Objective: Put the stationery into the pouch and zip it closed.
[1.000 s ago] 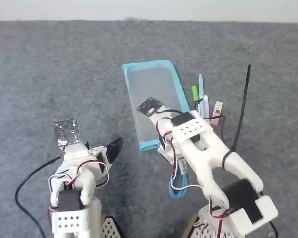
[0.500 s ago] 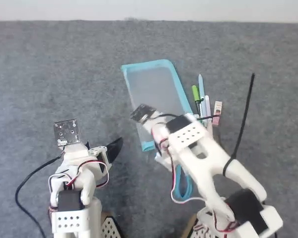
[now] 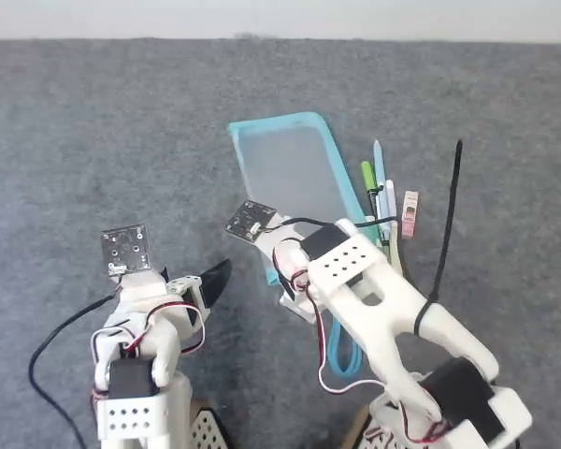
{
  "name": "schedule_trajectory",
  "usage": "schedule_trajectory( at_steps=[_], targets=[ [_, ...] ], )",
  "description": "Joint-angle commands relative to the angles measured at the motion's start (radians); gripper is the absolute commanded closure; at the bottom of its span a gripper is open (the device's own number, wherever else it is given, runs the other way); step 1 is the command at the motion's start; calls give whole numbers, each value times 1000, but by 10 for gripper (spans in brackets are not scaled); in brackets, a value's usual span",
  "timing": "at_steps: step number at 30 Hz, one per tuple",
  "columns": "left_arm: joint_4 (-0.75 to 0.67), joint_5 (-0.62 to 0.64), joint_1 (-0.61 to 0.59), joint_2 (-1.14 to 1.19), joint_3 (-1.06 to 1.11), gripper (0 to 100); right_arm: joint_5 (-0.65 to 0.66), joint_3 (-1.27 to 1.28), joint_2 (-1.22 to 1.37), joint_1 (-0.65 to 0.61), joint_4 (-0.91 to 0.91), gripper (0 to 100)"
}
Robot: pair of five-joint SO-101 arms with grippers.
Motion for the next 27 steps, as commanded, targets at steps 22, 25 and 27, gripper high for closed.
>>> schedule_trajectory(
  at_steps=[22, 25, 27],
  targets=[
    [6, -9, 3, -15, -8, 639, -12, -63, 84, 102, -68, 991],
    [6, -9, 3, -15, -8, 639, -35, -69, -7, 125, -35, 991],
    [6, -9, 3, -15, -8, 639, -40, -69, -93, 136, -15, 991]
  ],
)
